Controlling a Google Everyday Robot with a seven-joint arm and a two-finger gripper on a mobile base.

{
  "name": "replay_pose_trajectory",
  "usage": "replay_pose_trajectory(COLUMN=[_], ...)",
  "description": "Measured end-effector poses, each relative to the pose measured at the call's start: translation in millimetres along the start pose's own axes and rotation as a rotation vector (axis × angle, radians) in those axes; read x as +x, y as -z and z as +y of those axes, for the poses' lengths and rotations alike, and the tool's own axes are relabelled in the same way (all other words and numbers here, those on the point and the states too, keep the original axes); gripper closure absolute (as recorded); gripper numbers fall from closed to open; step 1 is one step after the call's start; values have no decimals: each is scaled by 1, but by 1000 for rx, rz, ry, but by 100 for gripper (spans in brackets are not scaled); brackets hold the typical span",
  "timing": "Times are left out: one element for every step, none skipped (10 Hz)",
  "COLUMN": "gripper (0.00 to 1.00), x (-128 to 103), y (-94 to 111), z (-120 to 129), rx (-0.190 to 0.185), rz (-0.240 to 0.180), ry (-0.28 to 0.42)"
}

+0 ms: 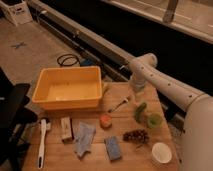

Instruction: Place fork in plastic cup

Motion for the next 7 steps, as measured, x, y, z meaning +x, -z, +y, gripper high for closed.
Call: replay_pose_trajectory(gripper=[35,35,35,35,35,35,35], x=[2,3,3,3,4,4,3], y=[-10,-17,-22,-28,-30,-34,-41], z=[0,-1,-3,-6,-8,-10,-15], rx=[-3,0,5,13,18,21,21], rz=[-17,-32,-46,-64,-72,-83,-96], ry=[-4,-6,-5,1,6,13,28])
